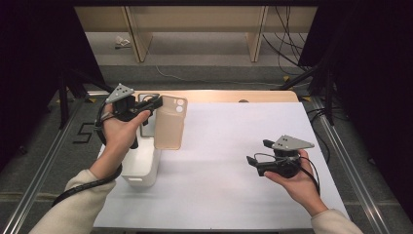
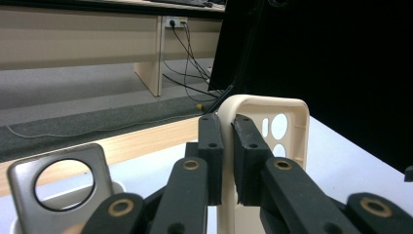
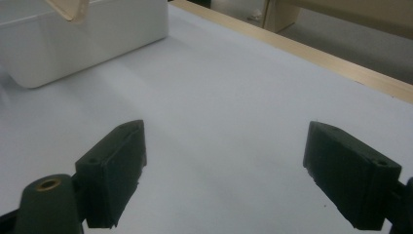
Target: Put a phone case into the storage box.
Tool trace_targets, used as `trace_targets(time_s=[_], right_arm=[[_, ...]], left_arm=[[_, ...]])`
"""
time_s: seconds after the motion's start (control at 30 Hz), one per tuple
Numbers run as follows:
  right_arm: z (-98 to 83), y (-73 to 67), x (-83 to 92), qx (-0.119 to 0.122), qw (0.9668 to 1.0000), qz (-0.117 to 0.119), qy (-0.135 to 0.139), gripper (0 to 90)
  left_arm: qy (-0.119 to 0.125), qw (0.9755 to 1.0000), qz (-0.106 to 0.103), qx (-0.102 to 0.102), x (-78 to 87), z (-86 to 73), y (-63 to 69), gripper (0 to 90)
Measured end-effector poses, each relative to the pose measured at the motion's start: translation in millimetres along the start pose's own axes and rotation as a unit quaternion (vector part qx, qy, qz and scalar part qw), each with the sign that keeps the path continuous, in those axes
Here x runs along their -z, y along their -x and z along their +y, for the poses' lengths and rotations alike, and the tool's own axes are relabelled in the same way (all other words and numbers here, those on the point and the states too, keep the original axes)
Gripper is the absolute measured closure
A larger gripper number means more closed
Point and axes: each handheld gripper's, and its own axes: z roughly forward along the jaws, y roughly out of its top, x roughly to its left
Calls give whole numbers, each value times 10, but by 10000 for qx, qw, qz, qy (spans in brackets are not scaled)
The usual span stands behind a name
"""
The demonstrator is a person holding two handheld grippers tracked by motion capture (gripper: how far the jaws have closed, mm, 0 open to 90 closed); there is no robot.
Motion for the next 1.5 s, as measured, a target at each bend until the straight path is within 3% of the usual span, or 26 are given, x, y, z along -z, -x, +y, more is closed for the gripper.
trace_targets(time_s=[0.8,1.5], right_arm=[[-14,15,14,-58,10000,-27,14,167],[-20,22,9,-77,10000,-47,20,167]], left_arm=[[80,9996,263,106,67,44,-248,832],[153,9992,364,81,105,110,-402,832]])
